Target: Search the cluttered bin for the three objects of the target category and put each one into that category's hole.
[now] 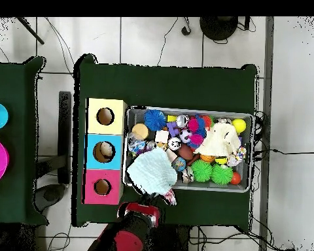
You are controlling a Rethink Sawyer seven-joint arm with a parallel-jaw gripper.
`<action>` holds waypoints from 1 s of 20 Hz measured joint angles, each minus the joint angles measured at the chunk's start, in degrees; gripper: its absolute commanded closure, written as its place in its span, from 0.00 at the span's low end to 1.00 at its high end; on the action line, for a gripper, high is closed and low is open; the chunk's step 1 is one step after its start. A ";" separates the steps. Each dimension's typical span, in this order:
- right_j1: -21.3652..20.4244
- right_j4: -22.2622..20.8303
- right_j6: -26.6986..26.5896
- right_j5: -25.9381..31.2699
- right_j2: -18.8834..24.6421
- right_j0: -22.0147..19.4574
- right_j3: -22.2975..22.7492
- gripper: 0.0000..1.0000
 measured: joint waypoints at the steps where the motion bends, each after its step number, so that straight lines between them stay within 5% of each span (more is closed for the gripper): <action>1: -0.37 -0.01 0.00 0.65 -0.28 0.17 0.00 1.00; 7: -3.50 -1.45 0.00 2.76 1.02 -6.81 0.01 1.00; 13: -4.52 -8.45 0.00 2.73 8.17 -24.52 -0.12 1.00; 20: -4.49 -12.72 0.00 2.59 12.44 -30.27 -0.15 1.00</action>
